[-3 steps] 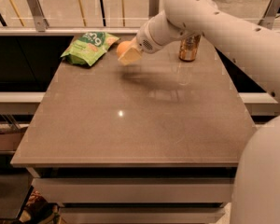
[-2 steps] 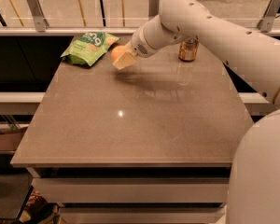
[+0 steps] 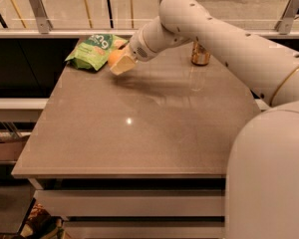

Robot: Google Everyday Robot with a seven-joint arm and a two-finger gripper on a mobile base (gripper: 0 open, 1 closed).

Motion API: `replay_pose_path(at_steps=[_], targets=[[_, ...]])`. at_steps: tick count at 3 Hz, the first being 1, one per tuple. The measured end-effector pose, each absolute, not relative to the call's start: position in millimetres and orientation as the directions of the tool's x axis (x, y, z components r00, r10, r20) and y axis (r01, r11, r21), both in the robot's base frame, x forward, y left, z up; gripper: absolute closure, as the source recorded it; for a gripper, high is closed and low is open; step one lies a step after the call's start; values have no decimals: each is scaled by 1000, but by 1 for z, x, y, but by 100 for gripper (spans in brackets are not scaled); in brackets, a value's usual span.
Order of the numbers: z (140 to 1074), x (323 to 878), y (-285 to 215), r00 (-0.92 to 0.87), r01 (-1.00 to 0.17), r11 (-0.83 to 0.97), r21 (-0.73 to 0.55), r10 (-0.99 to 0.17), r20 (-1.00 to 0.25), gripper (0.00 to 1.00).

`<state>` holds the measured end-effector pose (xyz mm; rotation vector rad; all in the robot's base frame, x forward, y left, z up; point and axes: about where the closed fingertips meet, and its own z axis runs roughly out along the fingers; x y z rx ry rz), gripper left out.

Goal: Move orange near green rice chip bag

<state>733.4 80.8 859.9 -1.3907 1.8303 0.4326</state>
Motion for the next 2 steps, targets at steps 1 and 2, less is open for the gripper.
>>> replay_pose_path(at_steps=[1, 2], targets=[[860, 737, 99, -77, -932, 316, -176, -648, -758, 100], [858, 744, 111, -72, -940, 301, -163, -638, -767, 100]])
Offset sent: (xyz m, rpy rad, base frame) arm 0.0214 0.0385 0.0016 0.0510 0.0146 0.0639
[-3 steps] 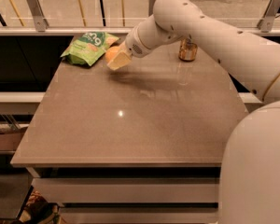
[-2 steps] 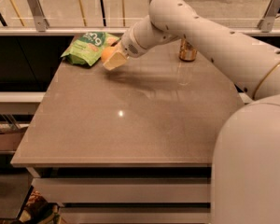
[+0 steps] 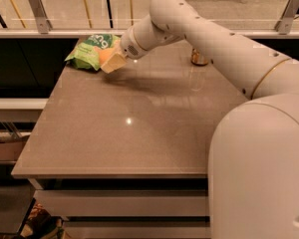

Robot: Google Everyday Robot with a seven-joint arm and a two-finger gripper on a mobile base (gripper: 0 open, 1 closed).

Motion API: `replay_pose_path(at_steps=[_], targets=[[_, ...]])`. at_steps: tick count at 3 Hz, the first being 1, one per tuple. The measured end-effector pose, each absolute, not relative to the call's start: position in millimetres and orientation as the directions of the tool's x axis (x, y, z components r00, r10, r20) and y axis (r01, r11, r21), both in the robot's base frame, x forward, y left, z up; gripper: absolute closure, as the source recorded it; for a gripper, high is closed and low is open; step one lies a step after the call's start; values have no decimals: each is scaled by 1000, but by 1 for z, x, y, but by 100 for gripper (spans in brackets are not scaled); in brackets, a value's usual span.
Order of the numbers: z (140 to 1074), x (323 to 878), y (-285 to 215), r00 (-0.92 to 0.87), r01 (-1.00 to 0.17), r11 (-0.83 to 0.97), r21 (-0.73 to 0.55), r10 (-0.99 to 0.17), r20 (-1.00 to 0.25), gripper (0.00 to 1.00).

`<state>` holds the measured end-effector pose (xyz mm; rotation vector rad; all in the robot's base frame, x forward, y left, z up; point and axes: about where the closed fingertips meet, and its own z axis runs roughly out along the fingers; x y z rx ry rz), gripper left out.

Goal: Move orange near green rice chip bag

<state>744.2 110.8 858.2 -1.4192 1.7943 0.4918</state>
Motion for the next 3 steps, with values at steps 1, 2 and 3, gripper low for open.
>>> replay_pose_path(at_steps=[1, 2, 3], targets=[[851, 751, 115, -75, -945, 292, -146, -628, -774, 100], [841, 758, 100, -95, -938, 316, -141, -626, -774, 100], [839, 757, 102, -95, -940, 313, -138, -627, -773, 83]])
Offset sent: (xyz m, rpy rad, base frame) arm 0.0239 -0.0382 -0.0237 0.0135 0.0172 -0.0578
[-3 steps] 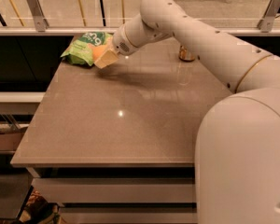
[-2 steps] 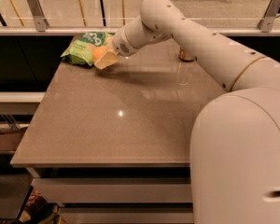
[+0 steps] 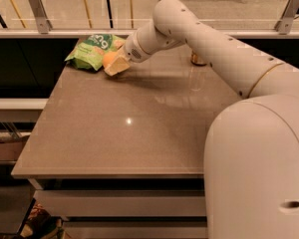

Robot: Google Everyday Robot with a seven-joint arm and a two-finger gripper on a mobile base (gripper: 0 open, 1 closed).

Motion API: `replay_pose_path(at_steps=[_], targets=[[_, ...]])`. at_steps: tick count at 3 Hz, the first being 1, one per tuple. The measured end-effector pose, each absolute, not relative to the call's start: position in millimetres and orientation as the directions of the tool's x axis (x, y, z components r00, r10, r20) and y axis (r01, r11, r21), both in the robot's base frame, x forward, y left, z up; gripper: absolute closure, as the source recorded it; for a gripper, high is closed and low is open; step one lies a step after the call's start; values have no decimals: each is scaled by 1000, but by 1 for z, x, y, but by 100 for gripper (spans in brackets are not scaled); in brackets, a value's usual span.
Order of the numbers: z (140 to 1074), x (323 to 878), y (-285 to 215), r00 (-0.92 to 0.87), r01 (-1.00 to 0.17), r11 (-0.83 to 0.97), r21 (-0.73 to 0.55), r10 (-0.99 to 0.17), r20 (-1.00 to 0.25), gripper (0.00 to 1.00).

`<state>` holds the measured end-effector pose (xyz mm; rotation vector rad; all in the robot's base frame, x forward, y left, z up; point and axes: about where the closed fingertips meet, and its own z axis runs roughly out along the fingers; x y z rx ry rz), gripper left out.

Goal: Move orange near green rice chip bag

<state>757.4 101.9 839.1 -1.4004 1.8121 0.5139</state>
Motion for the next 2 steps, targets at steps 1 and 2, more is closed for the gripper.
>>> replay_pose_path(at_steps=[1, 2], targets=[[837, 757, 104, -96, -941, 310, -135, -628, -772, 61], [835, 756, 107, -96, -943, 306, -132, -629, -772, 36]])
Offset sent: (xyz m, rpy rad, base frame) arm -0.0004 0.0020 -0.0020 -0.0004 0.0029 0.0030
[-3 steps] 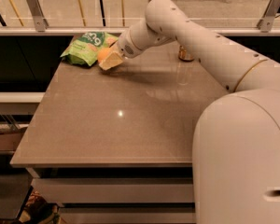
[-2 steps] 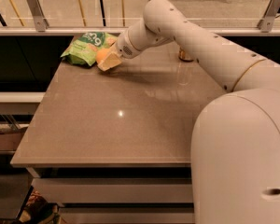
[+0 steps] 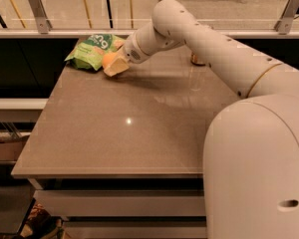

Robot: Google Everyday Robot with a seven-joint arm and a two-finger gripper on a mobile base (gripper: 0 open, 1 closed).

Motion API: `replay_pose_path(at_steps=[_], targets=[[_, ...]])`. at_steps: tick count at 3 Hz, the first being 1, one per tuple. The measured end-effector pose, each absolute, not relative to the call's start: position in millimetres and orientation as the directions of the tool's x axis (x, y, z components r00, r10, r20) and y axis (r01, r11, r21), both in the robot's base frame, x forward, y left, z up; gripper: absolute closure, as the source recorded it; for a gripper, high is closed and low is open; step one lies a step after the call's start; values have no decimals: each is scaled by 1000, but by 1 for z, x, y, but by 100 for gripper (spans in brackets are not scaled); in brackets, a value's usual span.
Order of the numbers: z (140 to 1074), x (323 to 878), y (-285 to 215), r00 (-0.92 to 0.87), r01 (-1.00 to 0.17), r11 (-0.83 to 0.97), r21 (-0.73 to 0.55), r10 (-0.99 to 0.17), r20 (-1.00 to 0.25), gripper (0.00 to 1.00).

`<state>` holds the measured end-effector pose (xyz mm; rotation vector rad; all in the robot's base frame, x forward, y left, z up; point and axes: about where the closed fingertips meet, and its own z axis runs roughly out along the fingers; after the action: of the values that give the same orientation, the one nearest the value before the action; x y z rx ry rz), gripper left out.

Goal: Move orange near green rice chip bag

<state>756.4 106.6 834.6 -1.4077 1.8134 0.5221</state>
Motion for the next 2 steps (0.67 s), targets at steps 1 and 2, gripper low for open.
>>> replay_pose_path(at_steps=[1, 2], targets=[[832, 756, 109, -96, -944, 303, -129, -629, -771, 12], [830, 755, 112, -96, -946, 299, -126, -630, -771, 0]])
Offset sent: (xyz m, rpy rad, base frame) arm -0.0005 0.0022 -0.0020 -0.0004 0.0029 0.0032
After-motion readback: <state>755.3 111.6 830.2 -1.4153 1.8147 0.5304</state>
